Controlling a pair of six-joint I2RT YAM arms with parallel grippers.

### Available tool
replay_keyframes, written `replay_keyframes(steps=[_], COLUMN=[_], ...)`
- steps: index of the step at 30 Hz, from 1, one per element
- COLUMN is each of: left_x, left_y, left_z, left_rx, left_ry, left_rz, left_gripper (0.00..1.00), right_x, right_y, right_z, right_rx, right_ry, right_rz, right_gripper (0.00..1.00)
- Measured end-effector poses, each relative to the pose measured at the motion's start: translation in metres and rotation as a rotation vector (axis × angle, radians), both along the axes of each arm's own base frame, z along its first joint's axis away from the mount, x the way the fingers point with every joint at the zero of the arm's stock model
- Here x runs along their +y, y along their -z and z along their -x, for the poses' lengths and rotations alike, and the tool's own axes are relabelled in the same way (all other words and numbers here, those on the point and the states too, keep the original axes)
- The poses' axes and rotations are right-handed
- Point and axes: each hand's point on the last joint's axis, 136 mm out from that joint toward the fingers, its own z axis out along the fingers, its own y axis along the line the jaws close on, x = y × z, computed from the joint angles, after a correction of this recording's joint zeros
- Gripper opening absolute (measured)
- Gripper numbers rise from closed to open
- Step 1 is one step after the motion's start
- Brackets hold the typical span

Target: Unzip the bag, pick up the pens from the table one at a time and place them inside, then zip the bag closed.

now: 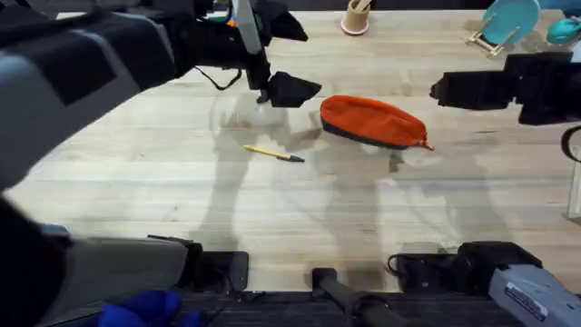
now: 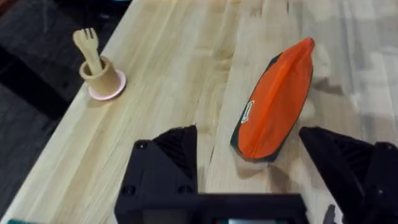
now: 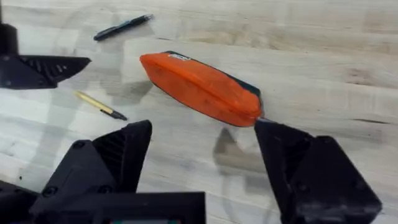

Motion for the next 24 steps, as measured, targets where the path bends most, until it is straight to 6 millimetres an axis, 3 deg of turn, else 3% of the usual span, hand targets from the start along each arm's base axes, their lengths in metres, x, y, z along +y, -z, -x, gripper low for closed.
replay_keyframes(steps=[10,24], left_x=[-0.013,-0.040], left_y=[0.038,0.073], left_z=[-0.002,0.005], left_rx=[0.110,0.171], left_ry=[0.064,0.137], left_rz=[0.034,0.027], left_gripper=[0.993,0.992], right_x=[0.000,0.000], right_y=[0.000,0.000], right_z=[0.000,0.000], right_rx=[-0.007,-0.007], right_ry=[-0.019,-0.019], right_rz=[0.017,0.017], right_gripper=[0.996,0.996])
